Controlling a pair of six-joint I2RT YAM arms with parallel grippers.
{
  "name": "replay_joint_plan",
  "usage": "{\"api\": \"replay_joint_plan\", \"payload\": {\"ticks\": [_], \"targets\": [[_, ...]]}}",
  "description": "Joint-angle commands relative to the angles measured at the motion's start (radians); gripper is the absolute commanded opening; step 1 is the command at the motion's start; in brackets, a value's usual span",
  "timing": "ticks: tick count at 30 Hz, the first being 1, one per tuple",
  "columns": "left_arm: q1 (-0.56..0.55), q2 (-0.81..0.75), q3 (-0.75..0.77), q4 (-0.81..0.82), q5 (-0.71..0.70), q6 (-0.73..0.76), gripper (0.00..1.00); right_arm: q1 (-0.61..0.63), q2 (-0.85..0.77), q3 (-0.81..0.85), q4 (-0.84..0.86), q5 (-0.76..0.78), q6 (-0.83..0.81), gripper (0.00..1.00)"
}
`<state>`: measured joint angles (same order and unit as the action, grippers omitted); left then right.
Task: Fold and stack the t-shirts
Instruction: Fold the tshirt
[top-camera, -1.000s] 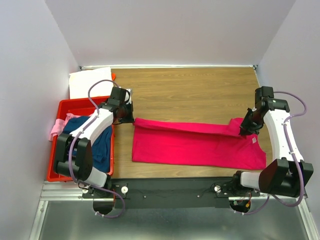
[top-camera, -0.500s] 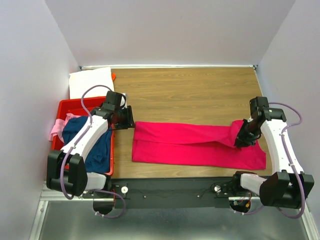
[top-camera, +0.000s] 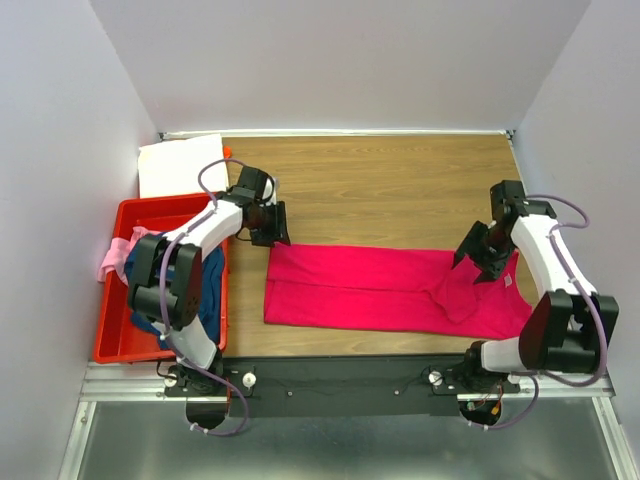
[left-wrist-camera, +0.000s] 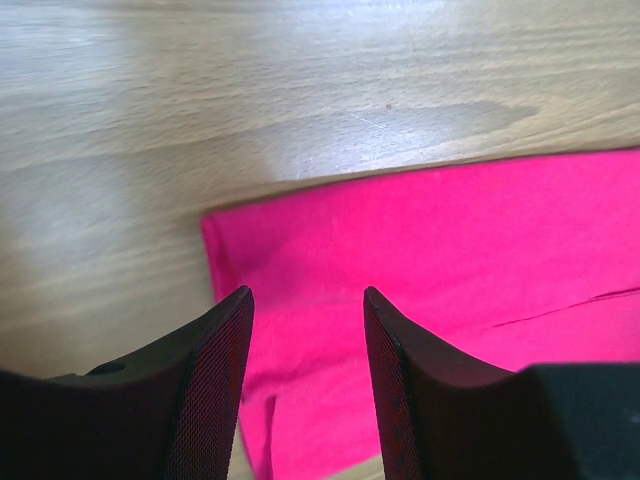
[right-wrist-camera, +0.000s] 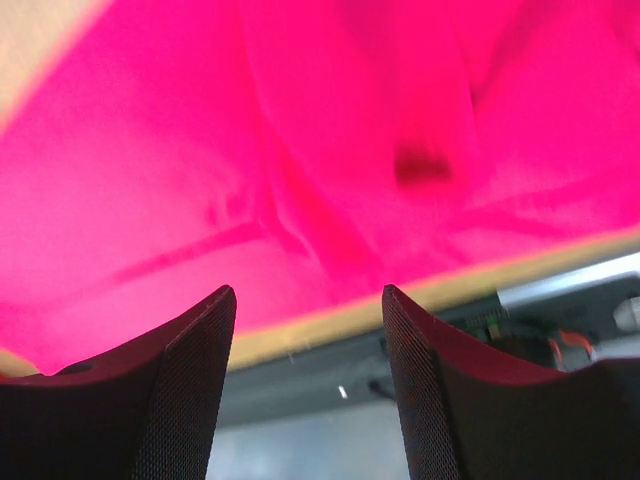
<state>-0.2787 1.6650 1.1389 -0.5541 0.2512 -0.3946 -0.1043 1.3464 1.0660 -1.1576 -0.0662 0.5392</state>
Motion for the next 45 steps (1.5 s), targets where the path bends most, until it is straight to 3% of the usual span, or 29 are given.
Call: {"api": "replay_joint_plan", "payload": {"ticks": [1, 8, 18, 24, 31, 37, 45], "targets": [[-0.008, 0.062, 0.03, 0.028, 0.088, 0.048, 0.56, 0.003, 0.074, 0.037, 0.205, 0.089, 0.039, 0.67], [-0.01, 0.133, -0.007, 0.072, 0.145, 0.077, 0.56, 0.002, 0.269, 0.138, 0.303, 0.18, -0.002, 0.66], [0.035, 0.251, 0.045, 0.08, 0.066, 0.085, 0.56, -0.012, 0.433, 0.218, 0.346, 0.183, -0.007, 0.66], [0.098, 0.338, 0.192, 0.079, 0.033, 0.068, 0.56, -0.021, 0.499, 0.331, 0.343, 0.172, -0.004, 0.66], [0.128, 0.507, 0.511, -0.003, 0.005, 0.068, 0.56, -0.029, 0.576, 0.439, 0.337, 0.143, -0.008, 0.66], [0.128, 0.546, 0.643, -0.044, -0.009, 0.077, 0.56, -0.029, 0.562, 0.408, 0.315, 0.147, -0.022, 0.66], [0.124, 0.475, 0.653, -0.059, -0.013, 0.057, 0.56, -0.09, 0.435, 0.287, 0.288, 0.219, -0.065, 0.67]]}}
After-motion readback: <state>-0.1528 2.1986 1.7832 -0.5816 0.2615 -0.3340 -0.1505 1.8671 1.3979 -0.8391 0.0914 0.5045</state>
